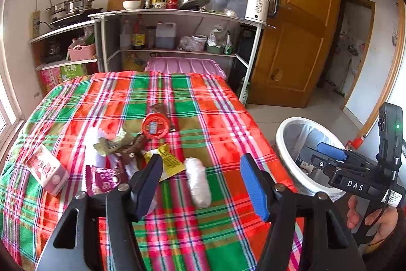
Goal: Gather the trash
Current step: 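Move both tools back over the table toward the remaining wrappers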
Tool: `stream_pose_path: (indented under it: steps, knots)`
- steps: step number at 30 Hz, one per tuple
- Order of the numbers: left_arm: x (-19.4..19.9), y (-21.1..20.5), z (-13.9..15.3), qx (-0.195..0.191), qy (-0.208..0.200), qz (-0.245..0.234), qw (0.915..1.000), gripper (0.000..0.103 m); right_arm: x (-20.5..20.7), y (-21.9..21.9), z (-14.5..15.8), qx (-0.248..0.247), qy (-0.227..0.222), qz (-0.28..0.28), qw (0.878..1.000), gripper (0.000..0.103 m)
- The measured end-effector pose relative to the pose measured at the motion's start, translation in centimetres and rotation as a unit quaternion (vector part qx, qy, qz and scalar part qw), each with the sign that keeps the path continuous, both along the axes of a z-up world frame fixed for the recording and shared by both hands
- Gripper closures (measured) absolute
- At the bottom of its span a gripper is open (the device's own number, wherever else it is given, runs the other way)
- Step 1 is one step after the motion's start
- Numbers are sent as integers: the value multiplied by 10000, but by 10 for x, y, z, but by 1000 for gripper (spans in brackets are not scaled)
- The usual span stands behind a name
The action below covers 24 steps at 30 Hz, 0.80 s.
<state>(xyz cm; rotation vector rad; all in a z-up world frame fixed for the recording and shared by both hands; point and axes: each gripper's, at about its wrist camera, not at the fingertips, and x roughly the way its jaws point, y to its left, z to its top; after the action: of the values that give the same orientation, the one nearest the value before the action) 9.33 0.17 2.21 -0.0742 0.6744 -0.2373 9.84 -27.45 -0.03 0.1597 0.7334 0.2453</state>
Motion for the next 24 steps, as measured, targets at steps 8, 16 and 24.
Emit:
stream_pose_path:
  steps: [8,16,24]
  knots:
    - [-5,58,-13,-43,90,661,9978,36,5,57,-7,-10,100,539,9985,30]
    - [-8,89,-29,-150,283,857,9958,33,14,107,-17,-229,291,985,9945,31]
    - [-5,110,-40,-289,485,929,9941,33,26,135,-23,-385,524,1148,9913,36]
